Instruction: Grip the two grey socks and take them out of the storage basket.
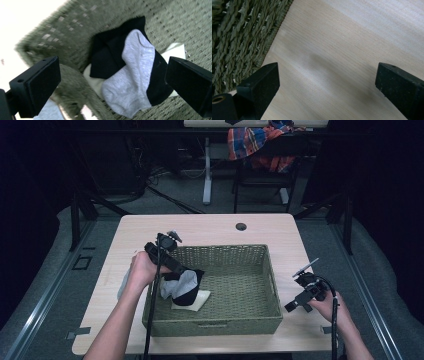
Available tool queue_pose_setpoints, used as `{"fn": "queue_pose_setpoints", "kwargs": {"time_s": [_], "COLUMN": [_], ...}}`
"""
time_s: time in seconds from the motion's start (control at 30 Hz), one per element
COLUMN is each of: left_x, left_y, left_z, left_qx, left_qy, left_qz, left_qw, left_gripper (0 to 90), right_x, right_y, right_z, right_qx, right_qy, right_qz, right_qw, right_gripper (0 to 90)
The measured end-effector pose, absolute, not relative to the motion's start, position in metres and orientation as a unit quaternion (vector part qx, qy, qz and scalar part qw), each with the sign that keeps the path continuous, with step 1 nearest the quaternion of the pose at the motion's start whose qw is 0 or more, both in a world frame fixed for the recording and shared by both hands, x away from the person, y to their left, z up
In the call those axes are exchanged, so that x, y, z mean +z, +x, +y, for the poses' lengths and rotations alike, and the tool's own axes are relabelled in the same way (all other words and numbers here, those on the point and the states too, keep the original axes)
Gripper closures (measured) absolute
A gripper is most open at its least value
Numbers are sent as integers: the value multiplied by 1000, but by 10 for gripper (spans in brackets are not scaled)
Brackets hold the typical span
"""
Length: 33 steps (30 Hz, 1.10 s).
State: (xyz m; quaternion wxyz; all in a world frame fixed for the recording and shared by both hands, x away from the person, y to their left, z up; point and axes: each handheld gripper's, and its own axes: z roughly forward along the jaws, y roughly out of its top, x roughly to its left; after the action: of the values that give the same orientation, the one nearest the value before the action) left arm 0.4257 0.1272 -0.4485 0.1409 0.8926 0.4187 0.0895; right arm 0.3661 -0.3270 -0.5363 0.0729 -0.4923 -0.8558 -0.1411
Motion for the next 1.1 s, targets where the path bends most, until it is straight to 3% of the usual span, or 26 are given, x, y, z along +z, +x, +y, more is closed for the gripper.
{"fn": "queue_pose_setpoints", "kwargs": {"time_s": [0.27,0.57,0.77,1.1], "left_x": [-467,-484,-493,-499], "left_y": [421,418,418,418], "left_z": [122,115,113,114], "left_qx": [68,26,14,13], "left_qy": [899,912,918,920], "left_qz": [411,391,387,382], "left_qw": [133,119,89,84], "left_gripper": [179,451,488,776], "right_x": [-536,-536,-536,-535], "right_y": [366,366,366,366], "right_z": [-328,-327,-327,-327], "right_qx": [-136,-133,-135,-134], "right_qy": [-488,-488,-487,-488], "right_qz": [-859,-860,-860,-860], "right_qw": [73,70,69,68], "right_gripper": [56,58,58,58]}}
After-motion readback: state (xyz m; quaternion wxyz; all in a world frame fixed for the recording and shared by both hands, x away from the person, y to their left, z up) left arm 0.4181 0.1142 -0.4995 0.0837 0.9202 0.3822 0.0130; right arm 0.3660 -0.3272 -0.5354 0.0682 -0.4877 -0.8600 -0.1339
